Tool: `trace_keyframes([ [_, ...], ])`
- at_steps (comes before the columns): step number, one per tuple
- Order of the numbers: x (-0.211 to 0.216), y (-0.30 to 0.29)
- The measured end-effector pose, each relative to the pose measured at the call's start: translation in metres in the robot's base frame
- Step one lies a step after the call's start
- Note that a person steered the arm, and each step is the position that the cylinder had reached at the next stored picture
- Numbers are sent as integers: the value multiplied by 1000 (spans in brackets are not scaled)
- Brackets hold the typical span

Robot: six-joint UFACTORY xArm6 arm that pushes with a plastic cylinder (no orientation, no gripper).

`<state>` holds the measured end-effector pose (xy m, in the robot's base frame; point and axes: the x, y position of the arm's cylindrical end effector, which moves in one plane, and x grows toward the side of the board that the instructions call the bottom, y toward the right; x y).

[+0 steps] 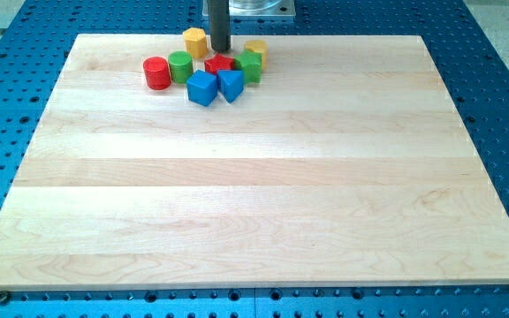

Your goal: Push the yellow heart close to the green star

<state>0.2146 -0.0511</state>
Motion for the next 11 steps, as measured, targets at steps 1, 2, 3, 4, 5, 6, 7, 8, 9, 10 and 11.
trace_keyframes([
  [1, -8, 10],
  [2, -21, 6],
  [3, -22, -34],
  [4, -9, -45],
  [5, -5, 18],
  [6, 20, 78],
  [7, 32, 127],
  [8, 57, 111],
  [9, 78, 93],
  [10, 86, 41],
  [11, 87, 15],
])
